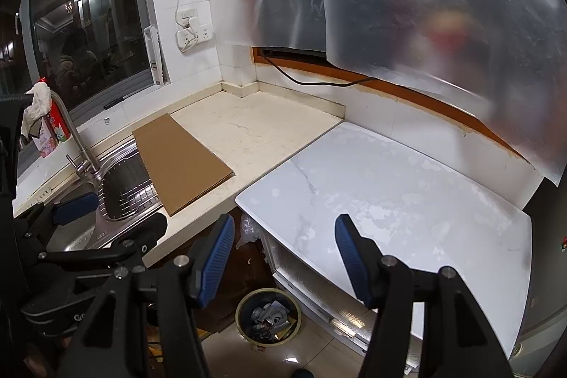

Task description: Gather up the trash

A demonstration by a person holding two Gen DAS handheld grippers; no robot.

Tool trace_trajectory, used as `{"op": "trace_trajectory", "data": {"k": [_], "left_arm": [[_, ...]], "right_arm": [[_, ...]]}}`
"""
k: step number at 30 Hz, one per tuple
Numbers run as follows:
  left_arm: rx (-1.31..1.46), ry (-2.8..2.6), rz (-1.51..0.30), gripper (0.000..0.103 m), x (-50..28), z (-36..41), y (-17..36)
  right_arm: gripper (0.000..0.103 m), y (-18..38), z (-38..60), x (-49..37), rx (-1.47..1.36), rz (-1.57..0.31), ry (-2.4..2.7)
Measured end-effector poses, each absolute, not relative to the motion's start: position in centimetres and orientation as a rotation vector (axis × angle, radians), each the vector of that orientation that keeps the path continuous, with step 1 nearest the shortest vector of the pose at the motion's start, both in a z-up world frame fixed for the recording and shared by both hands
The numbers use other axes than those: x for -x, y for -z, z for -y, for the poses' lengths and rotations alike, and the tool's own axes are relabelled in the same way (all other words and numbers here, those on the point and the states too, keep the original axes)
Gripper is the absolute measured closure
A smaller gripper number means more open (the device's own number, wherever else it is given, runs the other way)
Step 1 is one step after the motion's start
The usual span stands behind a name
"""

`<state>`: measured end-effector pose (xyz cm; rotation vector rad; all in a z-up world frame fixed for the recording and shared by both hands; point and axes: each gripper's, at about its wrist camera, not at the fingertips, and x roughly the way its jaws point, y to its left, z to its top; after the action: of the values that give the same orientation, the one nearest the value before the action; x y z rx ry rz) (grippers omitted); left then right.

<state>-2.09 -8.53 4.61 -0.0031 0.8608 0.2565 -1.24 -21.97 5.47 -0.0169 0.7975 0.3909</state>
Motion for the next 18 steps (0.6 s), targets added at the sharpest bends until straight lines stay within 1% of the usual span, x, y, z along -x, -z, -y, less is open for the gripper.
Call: {"op": "trace_trajectory", "data": {"k": [18], "left_arm": [[0.0,-0.243,-0.858,0.012,1.0,9.0,-4.4]], "right_arm": [[0.043,-5.4,22.7,0.6,0.012,-0.791,-0.375]]}}
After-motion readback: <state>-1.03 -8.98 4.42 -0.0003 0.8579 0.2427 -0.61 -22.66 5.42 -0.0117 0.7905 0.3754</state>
